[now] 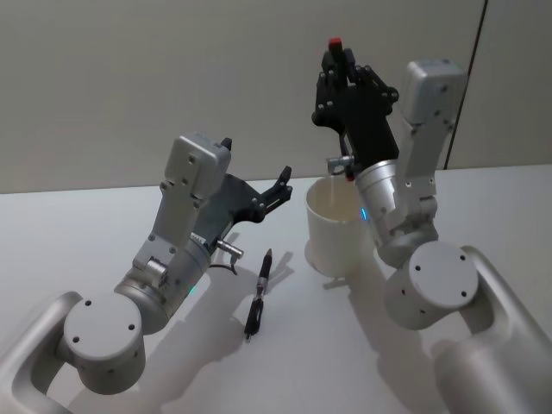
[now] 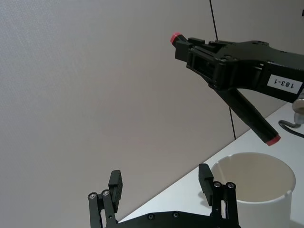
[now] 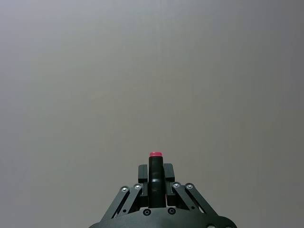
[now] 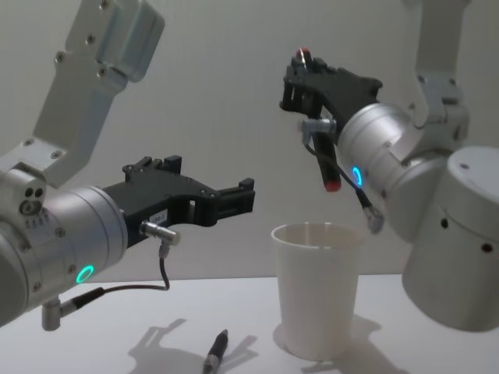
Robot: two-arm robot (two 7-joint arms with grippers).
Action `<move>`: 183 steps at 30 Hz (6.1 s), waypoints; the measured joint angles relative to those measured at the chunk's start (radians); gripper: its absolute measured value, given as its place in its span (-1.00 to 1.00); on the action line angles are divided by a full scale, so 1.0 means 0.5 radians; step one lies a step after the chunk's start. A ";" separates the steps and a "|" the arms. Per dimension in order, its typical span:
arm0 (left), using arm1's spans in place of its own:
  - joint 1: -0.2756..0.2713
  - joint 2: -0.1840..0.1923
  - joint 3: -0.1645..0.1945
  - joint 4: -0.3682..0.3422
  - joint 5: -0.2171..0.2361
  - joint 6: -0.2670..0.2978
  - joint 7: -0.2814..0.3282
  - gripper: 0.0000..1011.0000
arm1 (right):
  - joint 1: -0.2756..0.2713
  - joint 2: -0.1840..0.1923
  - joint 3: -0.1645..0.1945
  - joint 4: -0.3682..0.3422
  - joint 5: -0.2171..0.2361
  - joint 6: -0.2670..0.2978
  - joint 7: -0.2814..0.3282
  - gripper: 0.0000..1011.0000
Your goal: Place the pen into the pen holder.
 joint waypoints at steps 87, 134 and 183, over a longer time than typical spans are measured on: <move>0.000 0.000 0.000 0.000 0.000 0.000 0.000 0.98 | -0.121 -0.012 -0.012 0.242 -0.166 -0.015 -0.094 -0.63; 0.000 0.000 0.000 0.000 0.000 0.000 0.000 0.98 | -0.258 0.085 0.040 -0.115 -0.102 0.131 -0.030 0.98; 0.000 0.000 0.000 0.000 0.000 0.000 0.000 0.98 | -0.586 0.485 0.314 -0.947 0.523 0.673 0.229 0.98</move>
